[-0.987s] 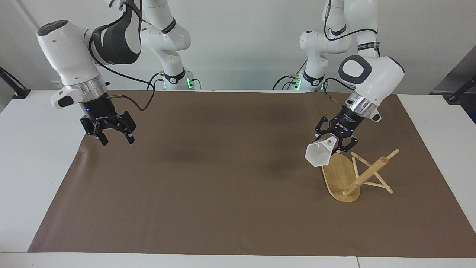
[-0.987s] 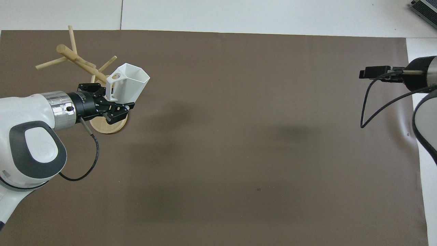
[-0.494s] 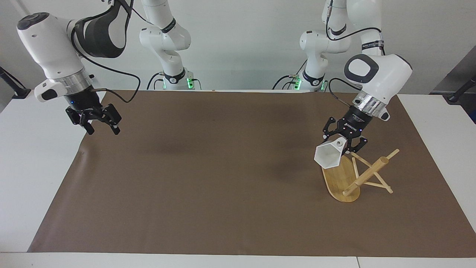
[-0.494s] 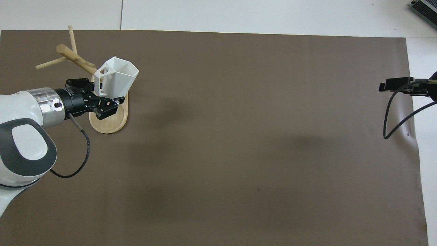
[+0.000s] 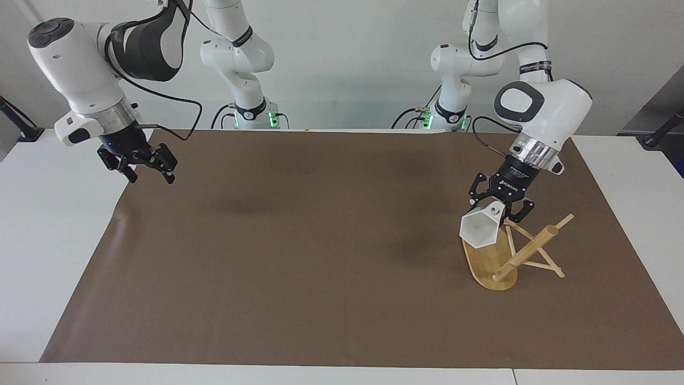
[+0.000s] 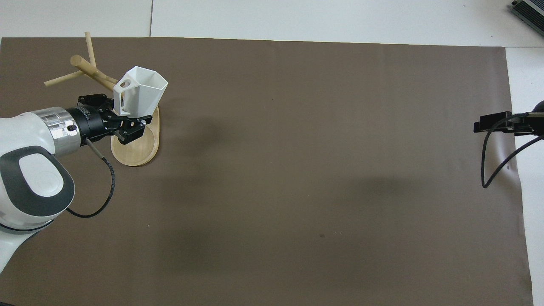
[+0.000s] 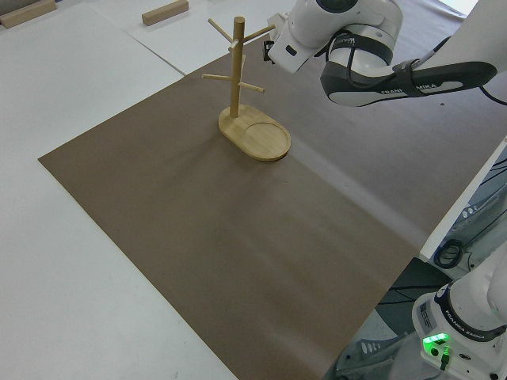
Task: Hang cup on rack
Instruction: 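Lower the cup handle onto a rack peg with the left gripper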
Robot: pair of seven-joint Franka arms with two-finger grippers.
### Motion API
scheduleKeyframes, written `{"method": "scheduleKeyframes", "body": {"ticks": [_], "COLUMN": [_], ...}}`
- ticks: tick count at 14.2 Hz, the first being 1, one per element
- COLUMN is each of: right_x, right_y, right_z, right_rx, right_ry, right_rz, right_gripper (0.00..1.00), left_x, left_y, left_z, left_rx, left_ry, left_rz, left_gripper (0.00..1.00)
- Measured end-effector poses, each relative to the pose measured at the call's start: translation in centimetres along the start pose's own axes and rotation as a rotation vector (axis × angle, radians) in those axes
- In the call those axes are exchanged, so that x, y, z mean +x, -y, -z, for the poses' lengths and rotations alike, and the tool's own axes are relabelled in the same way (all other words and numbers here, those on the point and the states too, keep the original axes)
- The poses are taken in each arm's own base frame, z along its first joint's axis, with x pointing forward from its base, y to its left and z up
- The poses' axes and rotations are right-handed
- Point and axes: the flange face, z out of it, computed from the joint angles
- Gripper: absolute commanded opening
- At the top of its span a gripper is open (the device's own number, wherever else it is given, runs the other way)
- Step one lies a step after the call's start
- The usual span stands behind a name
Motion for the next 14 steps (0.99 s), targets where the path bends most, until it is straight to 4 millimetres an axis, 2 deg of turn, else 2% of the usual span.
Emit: {"method": "scheduleKeyframes", "body": {"ticks": [3, 9, 14], "right_x": [-0.6, -1.5, -2.0], "right_y": [0.2, 0.7, 1.3], "right_z": [0.5, 3.0, 3.9], "right_rx": [0.006, 0.014, 0.018], "right_ry": [0.052, 0.11, 0.152], "right_rz": [0.004, 0.011, 0.021], "right_gripper": [1.0, 1.0, 1.0], "left_x": [-0.1, -0.5, -0.7], "left_y": [-0.2, -0.8, -1.0], "left_z": [-0.3, -0.7, -0.7], "left_rx": [-0.02, -0.053, -0.068], "left_ry": [0.007, 0.024, 0.033], "left_rz": [0.023, 0.082, 0.117], "left_gripper": [0.0, 0.0, 0.0]}}
